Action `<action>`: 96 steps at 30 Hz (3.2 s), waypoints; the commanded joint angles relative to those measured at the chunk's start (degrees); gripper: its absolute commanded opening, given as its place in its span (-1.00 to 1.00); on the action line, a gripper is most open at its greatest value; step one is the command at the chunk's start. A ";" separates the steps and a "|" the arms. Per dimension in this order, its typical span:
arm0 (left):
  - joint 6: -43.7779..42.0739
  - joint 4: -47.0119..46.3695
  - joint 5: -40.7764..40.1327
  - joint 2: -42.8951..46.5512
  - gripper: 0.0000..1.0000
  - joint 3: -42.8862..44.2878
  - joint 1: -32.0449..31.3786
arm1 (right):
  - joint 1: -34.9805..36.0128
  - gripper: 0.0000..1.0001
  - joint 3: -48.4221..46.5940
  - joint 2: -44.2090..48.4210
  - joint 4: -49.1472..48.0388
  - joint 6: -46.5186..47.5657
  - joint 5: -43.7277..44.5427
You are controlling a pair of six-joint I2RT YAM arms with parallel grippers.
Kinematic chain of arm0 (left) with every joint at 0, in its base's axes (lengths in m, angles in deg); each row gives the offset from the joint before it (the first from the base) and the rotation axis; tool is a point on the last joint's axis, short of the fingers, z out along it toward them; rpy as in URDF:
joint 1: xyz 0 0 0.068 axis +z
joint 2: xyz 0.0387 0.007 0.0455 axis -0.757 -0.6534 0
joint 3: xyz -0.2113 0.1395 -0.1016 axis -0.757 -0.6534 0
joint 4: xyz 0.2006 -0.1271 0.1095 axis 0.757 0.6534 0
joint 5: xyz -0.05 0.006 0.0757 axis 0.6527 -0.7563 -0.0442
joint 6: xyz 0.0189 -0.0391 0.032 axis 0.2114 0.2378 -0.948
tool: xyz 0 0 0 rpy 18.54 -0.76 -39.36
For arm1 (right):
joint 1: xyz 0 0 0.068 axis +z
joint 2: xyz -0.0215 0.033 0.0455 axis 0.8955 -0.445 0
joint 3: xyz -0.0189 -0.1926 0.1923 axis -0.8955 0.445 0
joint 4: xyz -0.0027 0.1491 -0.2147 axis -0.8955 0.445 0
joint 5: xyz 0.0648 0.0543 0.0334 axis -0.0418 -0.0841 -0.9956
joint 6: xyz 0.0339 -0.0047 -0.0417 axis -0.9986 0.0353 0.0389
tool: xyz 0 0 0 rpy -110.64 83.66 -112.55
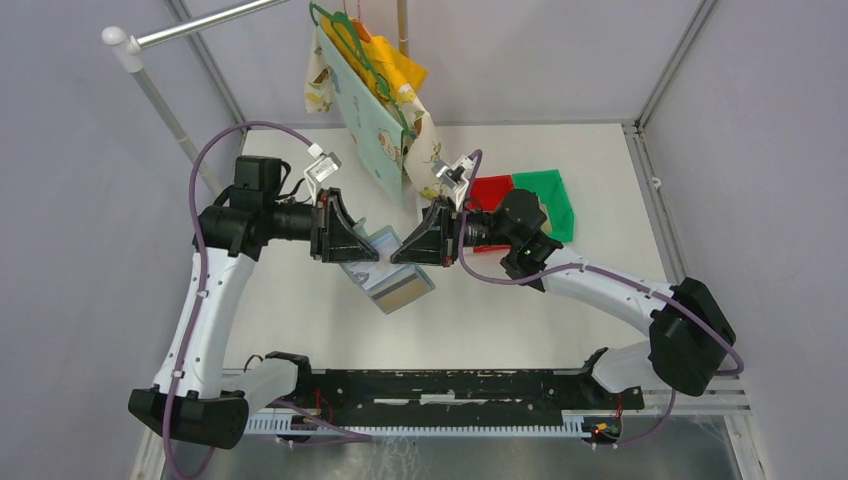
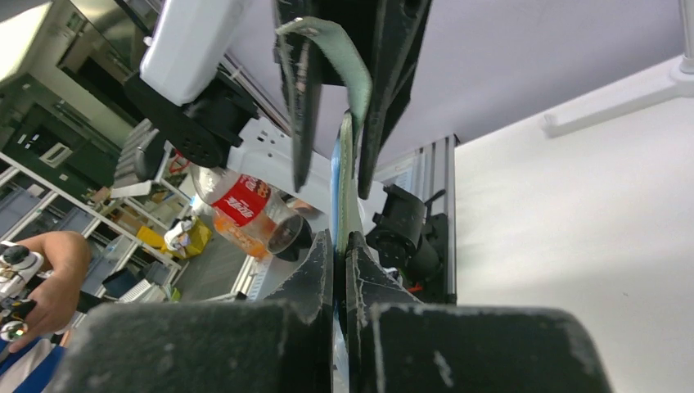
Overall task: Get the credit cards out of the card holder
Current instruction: Remove the credit card from the card holder.
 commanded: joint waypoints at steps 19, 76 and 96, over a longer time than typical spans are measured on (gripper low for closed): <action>-10.28 8.52 4.81 -0.18 -0.97 -0.14 0.30 | -0.45 -0.13 -13.38 3.83 19.92 13.24 0.58; 6.79 -1.55 3.30 -0.12 -0.83 0.11 13.87 | 9.66 -1.00 0.87 -13.87 -34.50 -25.77 26.61; 1.77 4.15 12.64 -0.20 -0.95 2.70 13.80 | 10.16 -0.84 5.09 -9.46 -30.38 -20.26 27.00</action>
